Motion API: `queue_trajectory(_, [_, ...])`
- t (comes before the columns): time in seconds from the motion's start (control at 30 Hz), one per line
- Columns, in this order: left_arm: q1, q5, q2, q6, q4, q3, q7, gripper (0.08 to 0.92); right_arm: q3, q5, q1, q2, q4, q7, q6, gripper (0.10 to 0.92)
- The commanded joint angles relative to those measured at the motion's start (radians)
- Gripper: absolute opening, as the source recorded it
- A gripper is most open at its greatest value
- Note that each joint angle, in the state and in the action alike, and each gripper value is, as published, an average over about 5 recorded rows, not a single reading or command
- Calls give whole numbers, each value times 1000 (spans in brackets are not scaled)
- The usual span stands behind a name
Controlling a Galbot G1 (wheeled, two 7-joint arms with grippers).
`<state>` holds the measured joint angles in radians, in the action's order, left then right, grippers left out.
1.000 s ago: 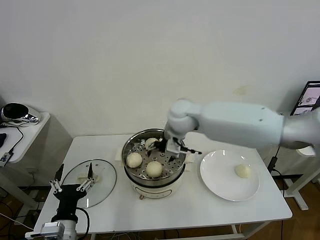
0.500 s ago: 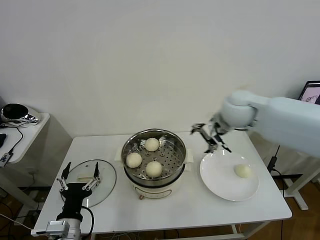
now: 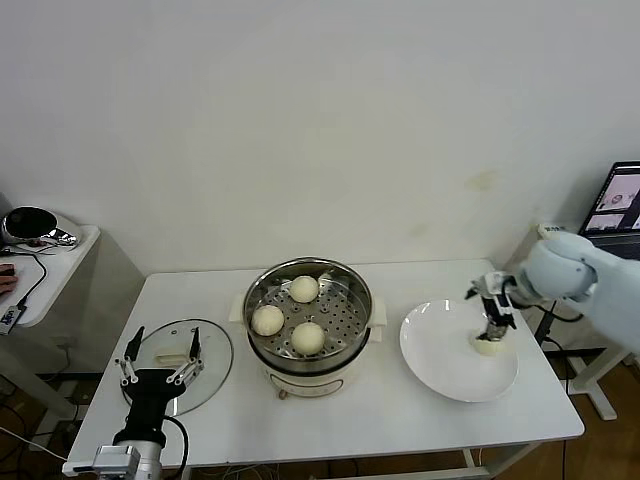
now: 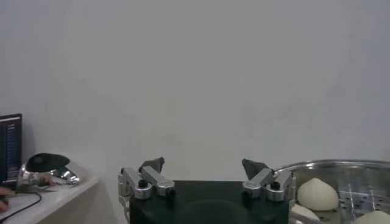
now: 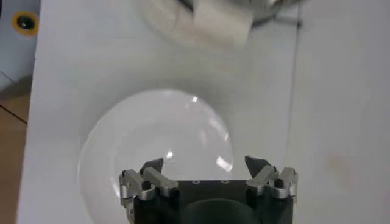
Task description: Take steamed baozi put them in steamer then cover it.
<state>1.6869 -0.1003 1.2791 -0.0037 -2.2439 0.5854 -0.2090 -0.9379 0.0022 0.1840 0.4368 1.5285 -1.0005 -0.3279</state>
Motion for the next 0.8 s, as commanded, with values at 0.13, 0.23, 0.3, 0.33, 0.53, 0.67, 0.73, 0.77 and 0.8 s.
queue_trajectory(0.13, [9,12,10,0,-2,0,0,823,378,-192,-367,66,-324,-83,167,823])
queue_trajectory(0.23, [15,13,12,0,-3,5,0,823,393,-219,-375,127,-384,-75,192,823])
queue_trajectory(0.3, [18,13,14,0,-4,9,0,823,398,-239,-377,168,-425,-66,205,823])
queue_trajectory(0.33, [19,14,15,0,-5,11,0,823,400,-249,-378,189,-445,-61,211,823])
queue_trajectory(0.53, [25,15,18,1,-7,19,0,823,403,-274,-374,280,-532,-41,229,823])
queue_trajectory(0.67, [25,14,20,2,-7,22,1,823,401,-282,-373,322,-558,-35,231,823])
queue_trajectory(0.73, [24,14,21,2,-5,22,1,823,402,-292,-374,336,-569,-36,230,823])
queue_trajectory(0.77, [24,14,21,2,-3,22,1,823,402,-298,-374,341,-573,-37,229,823])
queue_trajectory(0.8, [24,14,22,1,-2,22,1,823,402,-304,-374,344,-577,-39,229,823])
